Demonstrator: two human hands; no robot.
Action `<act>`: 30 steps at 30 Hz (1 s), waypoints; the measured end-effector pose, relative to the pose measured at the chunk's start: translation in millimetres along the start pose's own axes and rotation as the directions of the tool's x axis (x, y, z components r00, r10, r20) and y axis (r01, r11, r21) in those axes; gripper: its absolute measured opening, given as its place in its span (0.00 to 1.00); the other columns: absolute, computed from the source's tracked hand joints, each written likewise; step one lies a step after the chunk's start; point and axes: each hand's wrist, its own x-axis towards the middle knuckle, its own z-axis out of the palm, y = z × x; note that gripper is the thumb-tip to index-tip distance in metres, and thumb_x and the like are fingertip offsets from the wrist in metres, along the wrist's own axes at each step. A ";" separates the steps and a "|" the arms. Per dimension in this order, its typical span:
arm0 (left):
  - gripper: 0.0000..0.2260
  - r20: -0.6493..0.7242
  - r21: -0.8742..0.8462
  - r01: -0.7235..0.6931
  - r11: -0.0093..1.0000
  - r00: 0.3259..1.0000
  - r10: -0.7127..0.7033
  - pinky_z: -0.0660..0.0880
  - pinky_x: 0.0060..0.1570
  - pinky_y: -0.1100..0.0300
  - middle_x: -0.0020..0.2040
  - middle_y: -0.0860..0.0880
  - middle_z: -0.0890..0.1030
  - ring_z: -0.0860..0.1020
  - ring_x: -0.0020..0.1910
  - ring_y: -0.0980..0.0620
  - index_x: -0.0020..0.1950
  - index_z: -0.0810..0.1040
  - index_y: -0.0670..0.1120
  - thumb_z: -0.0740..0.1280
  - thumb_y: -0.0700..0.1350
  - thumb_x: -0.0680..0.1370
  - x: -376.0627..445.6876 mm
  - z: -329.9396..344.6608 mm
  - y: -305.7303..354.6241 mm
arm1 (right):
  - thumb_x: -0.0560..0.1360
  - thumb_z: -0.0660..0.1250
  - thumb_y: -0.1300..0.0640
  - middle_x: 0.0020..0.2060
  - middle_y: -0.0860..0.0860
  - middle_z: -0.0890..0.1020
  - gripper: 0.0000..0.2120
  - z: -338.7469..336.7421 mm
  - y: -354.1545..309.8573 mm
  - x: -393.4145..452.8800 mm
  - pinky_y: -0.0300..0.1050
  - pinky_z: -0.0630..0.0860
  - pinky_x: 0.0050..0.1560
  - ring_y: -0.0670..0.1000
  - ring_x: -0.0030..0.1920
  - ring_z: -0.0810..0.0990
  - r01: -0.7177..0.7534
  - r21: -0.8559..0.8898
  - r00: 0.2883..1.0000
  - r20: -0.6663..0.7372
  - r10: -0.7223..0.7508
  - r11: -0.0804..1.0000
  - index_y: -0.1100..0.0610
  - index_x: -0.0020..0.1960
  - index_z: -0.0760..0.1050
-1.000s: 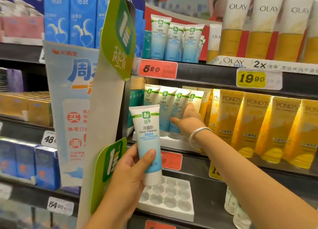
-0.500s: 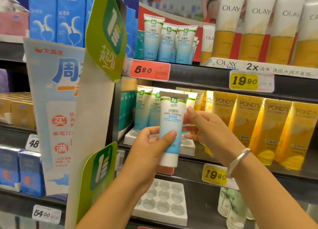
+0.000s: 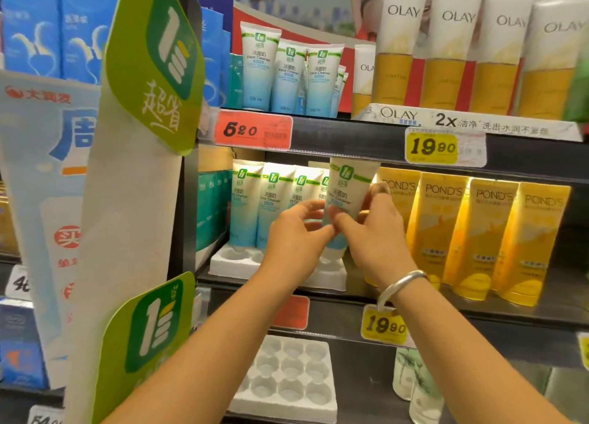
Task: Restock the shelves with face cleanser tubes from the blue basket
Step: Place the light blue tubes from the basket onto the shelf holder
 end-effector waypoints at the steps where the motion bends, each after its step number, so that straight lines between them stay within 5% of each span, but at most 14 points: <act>1: 0.14 -0.013 0.030 -0.010 0.999 1.000 0.010 0.77 0.51 0.60 0.50 0.50 0.81 0.79 0.49 0.55 0.57 0.76 0.49 0.69 0.39 0.73 1.3 -0.5 -2.7 | 0.73 0.69 0.58 0.50 0.46 0.73 0.14 5.8 3.9 -1.9 0.29 0.74 0.34 0.45 0.49 0.73 0.004 0.002 1.000 -0.015 -0.004 1.000 0.51 0.49 0.63; 4: 0.15 -0.045 0.051 0.000 0.999 0.999 0.002 0.77 0.55 0.55 0.50 0.48 0.82 0.80 0.51 0.53 0.59 0.77 0.47 0.67 0.36 0.74 2.7 -1.9 -11.3 | 0.73 0.68 0.60 0.56 0.53 0.77 0.15 17.7 14.9 -6.3 0.30 0.73 0.40 0.47 0.52 0.74 -0.015 0.024 0.999 -0.044 0.016 1.000 0.53 0.50 0.62; 10: 0.14 -0.058 0.067 -0.015 0.998 0.998 0.019 0.76 0.58 0.52 0.52 0.47 0.82 0.79 0.53 0.53 0.59 0.78 0.47 0.64 0.35 0.76 6.1 2.7 -14.1 | 0.75 0.66 0.55 0.58 0.57 0.76 0.16 21.8 19.0 -1.4 0.21 0.69 0.29 0.50 0.50 0.76 -0.055 -0.020 0.993 -0.106 0.053 0.998 0.53 0.51 0.58; 15: 0.14 -0.064 0.135 -0.030 0.990 0.997 0.039 0.76 0.55 0.59 0.47 0.49 0.82 0.79 0.49 0.53 0.59 0.79 0.46 0.64 0.36 0.75 13.0 2.0 -10.0 | 0.78 0.60 0.51 0.62 0.58 0.71 0.25 25.5 16.5 8.3 0.37 0.70 0.37 0.56 0.55 0.77 -0.158 -0.240 0.987 -0.001 0.162 0.958 0.60 0.68 0.54; 19: 0.15 -0.044 0.095 0.005 0.995 0.999 -0.001 0.76 0.57 0.54 0.51 0.46 0.83 0.79 0.51 0.50 0.59 0.78 0.45 0.63 0.35 0.75 13.5 5.7 -10.3 | 0.77 0.62 0.53 0.60 0.59 0.73 0.23 26.6 8.6 16.4 0.41 0.68 0.42 0.54 0.51 0.76 -0.232 -0.341 0.968 0.010 0.251 0.911 0.60 0.65 0.56; 25: 0.11 -0.107 0.080 0.040 0.996 0.994 -0.031 0.79 0.50 0.47 0.45 0.46 0.83 0.81 0.47 0.46 0.39 0.77 0.54 0.64 0.37 0.75 10.3 1.3 -13.4 | 0.76 0.65 0.52 0.57 0.58 0.76 0.20 30.2 3.3 24.1 0.45 0.70 0.41 0.58 0.55 0.77 -0.312 -0.354 0.935 0.047 0.351 0.881 0.59 0.61 0.62; 30: 0.09 -0.108 0.011 0.055 0.998 0.993 -0.054 0.79 0.50 0.51 0.46 0.47 0.82 0.81 0.46 0.50 0.43 0.77 0.52 0.64 0.39 0.76 -1.9 -8.4 -13.8 | 0.78 0.59 0.47 0.58 0.57 0.76 0.19 20.4 6.6 8.0 0.46 0.76 0.51 0.56 0.56 0.77 -0.224 -0.267 0.946 0.173 0.275 0.937 0.60 0.62 0.66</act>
